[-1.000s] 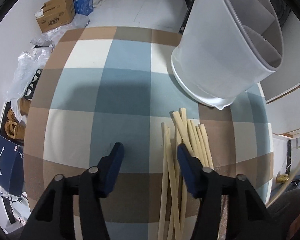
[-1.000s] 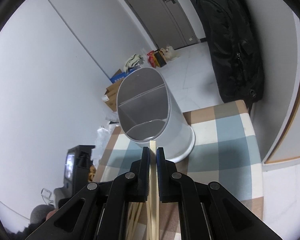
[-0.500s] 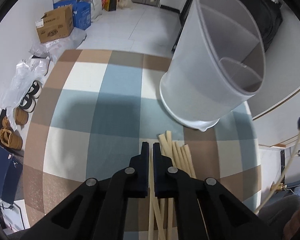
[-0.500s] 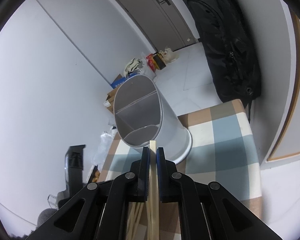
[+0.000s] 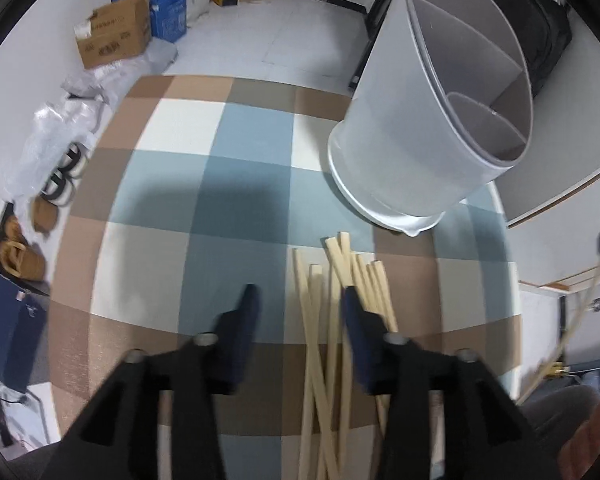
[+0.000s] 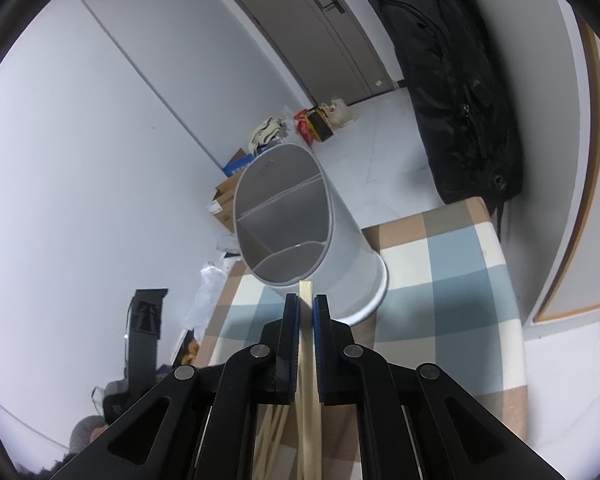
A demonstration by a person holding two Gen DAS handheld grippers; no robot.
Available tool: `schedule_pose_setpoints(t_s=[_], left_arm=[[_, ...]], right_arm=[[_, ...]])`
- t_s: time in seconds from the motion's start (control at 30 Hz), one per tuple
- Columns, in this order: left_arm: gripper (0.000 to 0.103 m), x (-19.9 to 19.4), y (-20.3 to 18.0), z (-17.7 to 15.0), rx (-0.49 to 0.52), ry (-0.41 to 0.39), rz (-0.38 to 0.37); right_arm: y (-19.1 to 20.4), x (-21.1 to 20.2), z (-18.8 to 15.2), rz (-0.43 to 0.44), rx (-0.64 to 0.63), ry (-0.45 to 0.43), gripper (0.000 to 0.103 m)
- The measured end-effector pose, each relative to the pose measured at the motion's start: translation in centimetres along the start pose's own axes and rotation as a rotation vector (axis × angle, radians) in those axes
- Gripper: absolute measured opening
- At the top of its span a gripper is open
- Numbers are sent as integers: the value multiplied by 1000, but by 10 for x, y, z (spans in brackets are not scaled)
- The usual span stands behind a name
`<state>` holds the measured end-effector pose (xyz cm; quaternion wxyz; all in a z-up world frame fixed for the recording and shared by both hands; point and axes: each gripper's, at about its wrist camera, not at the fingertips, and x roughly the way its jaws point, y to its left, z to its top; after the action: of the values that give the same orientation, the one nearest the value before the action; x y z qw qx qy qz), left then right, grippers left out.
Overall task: Organize utensils
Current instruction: 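Grasp a chopstick from the pile with the left gripper while the right holds its own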
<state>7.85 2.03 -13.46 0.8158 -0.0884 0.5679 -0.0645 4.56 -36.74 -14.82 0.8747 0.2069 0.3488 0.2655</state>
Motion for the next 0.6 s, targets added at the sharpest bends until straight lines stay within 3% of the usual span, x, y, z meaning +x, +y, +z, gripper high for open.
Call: schedule_pose_setpoints(t_s=[0.2,0.3,0.47,0.53,0.6], left_arm=[[46,15,-2,2,9,16,45],[45,20,-10,2,61,14,78],[18,22,-8,3,74,19,94],[5,21,-6,4,62,21,60],[2,20,-5,4,65,15,51]], right_arm=[[2,-2,0,-2,-16,-8,6],[-1,-1,1,-2,-3,-5,6],[-2,-2,2,3,3,-4,6],[-2,-2,2,3,-2,-2,6],[-3,-2,2,1,-2,1,6]])
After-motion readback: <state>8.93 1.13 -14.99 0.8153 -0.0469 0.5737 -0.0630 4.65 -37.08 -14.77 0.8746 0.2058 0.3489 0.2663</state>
